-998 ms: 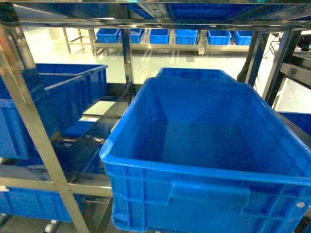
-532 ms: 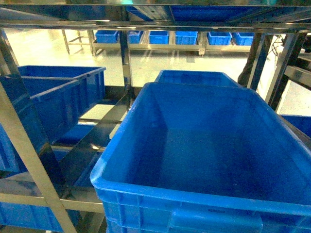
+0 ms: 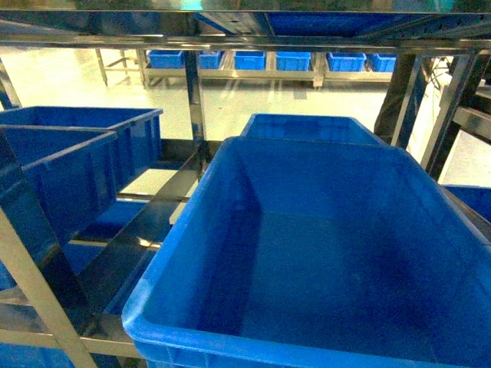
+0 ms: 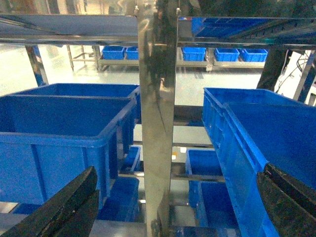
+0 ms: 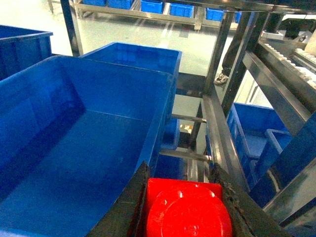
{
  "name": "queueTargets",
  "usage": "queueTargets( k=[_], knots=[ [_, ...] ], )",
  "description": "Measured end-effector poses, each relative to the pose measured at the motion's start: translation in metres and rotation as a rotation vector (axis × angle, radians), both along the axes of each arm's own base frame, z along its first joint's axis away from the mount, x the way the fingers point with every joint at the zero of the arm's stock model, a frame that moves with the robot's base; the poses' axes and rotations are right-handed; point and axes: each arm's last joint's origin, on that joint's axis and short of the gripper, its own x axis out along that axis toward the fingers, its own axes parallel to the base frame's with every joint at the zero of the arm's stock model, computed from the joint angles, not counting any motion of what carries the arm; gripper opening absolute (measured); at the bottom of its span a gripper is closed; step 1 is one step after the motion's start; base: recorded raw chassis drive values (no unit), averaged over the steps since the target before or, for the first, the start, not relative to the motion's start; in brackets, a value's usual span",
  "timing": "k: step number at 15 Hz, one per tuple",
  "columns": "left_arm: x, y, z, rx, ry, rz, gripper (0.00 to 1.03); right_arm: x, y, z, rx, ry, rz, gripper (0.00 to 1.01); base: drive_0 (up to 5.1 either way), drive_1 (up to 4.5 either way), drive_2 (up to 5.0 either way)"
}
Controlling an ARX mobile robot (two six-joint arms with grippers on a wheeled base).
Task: Pick red block from blue box to shelf
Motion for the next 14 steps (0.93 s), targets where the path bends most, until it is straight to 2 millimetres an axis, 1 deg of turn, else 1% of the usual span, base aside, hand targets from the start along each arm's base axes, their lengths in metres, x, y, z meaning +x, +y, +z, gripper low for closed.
queueTargets(
  k=[14],
  knots=[
    [0.0000,0.0000,0.0005,0.000,-0.005,0.000,0.98,0.0000,0.0000,0.0000,0.000,0.000,0.000,0.29,0.0,0.00,0.0]
  ],
)
